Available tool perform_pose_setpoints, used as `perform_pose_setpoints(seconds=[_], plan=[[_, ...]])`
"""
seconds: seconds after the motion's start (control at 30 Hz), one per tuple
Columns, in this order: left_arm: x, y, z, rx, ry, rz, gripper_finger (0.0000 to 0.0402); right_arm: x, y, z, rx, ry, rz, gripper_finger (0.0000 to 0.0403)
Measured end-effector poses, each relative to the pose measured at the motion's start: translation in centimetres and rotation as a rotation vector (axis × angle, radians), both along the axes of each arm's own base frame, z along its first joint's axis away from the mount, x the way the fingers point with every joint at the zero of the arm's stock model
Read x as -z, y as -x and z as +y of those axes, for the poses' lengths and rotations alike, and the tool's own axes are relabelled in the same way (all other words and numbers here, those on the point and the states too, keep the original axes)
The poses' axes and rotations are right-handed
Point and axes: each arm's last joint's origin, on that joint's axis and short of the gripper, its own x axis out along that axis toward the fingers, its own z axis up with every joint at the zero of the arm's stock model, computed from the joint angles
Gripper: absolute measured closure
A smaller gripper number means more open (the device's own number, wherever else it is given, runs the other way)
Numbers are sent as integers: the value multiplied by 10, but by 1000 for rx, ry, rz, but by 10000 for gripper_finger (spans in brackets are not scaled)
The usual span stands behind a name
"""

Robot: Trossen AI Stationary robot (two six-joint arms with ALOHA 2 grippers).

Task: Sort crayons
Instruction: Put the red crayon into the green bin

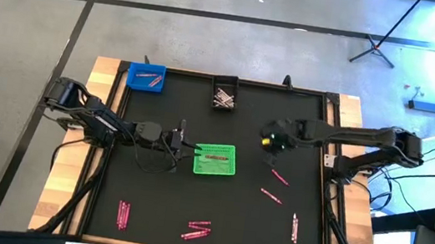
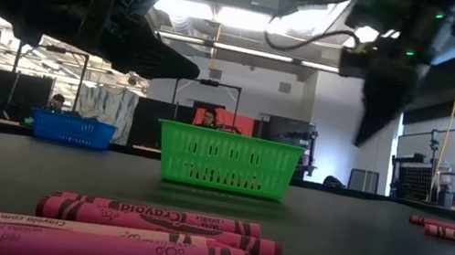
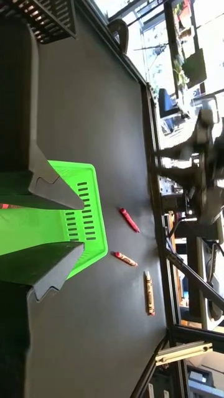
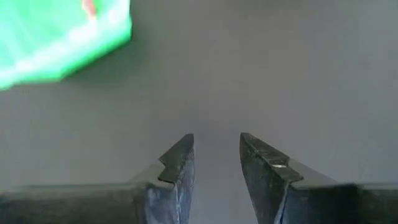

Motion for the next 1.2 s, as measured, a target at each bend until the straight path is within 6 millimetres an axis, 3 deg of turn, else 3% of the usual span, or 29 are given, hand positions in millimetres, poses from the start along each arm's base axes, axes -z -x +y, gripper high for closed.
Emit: perform_pose_setpoints(seconds=[0.27, 0.5, 1.03, 1.2], plan=[[0, 0, 0, 0, 1, 0, 316, 26, 16, 46, -9, -104, 137, 278], [0, 0, 0, 0, 1, 0, 316, 43, 30, 69, 32, -133, 193, 278], [0, 0, 0, 0, 3, 0, 316, 83, 52, 69, 101, -133, 208, 281], [0, 0, 0, -2, 17, -1, 316, 86, 55, 68, 107, -110, 211, 316]])
